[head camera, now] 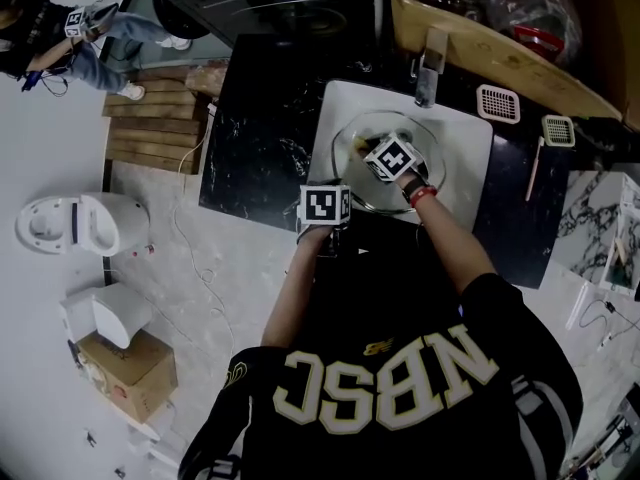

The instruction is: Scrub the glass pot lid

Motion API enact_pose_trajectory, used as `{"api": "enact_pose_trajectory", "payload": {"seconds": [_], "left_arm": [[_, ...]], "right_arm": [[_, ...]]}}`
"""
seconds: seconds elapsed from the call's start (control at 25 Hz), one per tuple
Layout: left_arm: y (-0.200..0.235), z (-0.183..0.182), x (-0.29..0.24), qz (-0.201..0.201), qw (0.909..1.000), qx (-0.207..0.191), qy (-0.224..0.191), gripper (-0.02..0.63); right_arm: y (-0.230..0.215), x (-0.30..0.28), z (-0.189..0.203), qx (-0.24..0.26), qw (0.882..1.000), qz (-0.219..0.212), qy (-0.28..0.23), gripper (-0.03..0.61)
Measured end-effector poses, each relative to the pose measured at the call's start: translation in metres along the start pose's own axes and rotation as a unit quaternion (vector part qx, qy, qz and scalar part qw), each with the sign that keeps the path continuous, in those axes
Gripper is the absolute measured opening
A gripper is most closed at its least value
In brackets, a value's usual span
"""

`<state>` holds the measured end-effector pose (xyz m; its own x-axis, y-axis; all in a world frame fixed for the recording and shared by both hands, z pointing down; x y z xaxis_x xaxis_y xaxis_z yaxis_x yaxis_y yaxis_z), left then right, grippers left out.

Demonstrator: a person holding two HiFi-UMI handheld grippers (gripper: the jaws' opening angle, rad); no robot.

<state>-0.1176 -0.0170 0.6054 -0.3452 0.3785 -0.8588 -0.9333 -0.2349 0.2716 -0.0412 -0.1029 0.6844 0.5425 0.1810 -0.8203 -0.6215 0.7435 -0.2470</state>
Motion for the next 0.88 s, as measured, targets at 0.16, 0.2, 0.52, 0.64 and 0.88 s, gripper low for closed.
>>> {"api": "enact_pose_trajectory", "payload": {"seconds": [0.16,0.2,0.52,0.64,0.88], "left_arm": [[0.0,0.001,-0.002,-0.007,0.9999,-0.013,-0.001,0.014],[0.0,0.001,-0.002,-0.004,0.9999,-0.01,0.001,0.014],[0.001,0.001,-0.001,-0.003,0.9999,-0.009,0.005,0.014],[0.001,0.001,-0.002,0.0,1.0,-0.007,0.007,0.014],[0.0,0.001,-0.002,0.003,0.9999,-0.007,0.009,0.014]], "right_arm": [[-0.018,-0.009,0.004,0.004,1.0,0.028,0.001,0.104],[-0.02,-0.009,0.008,0.007,0.999,0.032,0.008,0.104],[-0.07,0.02,0.044,-0.006,0.994,0.106,0.041,0.107],[-0.091,0.035,0.066,-0.017,0.99,0.133,0.053,0.109],[-0.089,0.065,0.105,-0.001,0.985,0.139,0.105,0.109]]}}
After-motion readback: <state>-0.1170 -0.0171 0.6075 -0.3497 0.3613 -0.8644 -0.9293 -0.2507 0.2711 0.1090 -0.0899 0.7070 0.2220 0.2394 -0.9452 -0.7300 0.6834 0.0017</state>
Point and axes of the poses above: the fingertips, and each gripper's own axes: x backward along the fingers, y to its left, z out of its underside, the point moved 3 cm from there along x, backward along the fingers, and after that the axes turned 4 degrees about -x, right-handed, at the moved point
